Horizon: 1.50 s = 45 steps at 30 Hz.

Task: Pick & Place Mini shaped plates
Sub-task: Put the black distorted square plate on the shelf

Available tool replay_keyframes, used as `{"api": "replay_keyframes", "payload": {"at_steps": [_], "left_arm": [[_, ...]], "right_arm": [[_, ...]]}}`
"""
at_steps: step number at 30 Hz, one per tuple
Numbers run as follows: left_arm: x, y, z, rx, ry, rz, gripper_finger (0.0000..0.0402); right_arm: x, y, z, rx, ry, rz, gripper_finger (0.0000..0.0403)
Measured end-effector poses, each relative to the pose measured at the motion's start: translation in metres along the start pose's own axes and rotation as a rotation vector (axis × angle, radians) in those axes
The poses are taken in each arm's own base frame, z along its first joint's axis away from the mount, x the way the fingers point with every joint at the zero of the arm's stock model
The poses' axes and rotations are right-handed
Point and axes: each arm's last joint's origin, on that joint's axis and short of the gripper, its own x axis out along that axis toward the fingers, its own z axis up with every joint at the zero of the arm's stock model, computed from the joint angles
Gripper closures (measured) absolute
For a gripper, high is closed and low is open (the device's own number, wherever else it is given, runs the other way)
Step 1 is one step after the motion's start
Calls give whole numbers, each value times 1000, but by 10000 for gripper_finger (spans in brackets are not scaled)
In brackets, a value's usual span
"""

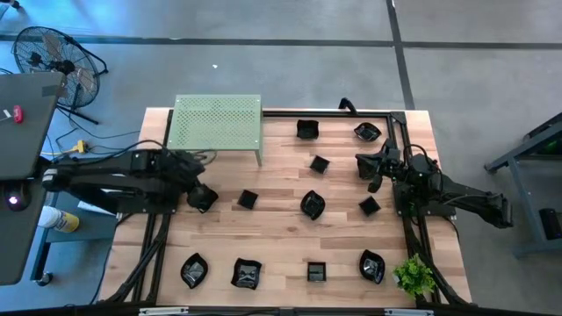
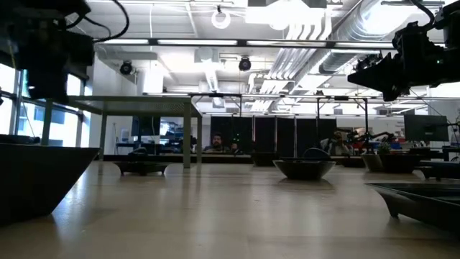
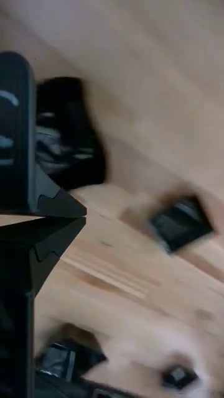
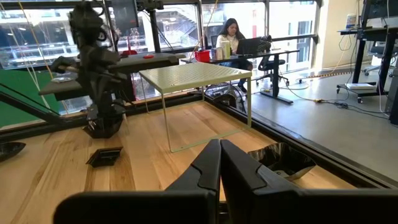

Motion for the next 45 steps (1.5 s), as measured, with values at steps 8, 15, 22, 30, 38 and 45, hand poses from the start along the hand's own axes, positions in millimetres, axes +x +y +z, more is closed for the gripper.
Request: {"api": "replay_keyframes", "payload": {"at_steps": [8, 15, 22, 30, 38, 45], "left_arm": [[10, 3, -4, -292, 17, 226, 344], [32, 4, 2, -316, 67, 401, 272], [52, 8, 3, -287, 140, 578, 259], [59, 9, 2, -257, 194, 625, 259], [60, 8, 2, -250, 218, 591, 312], [61, 7, 1, -254, 244, 540, 393]], "right_arm": [[0, 0, 0, 0, 0, 0, 398], [0, 0, 0, 0, 0, 0, 398], [0, 0, 0, 0, 0, 0, 398], [0, 0, 0, 0, -2, 0, 398], [0, 0, 0, 0, -5, 0, 398], [0, 0, 0, 0, -5, 0, 398]]}}
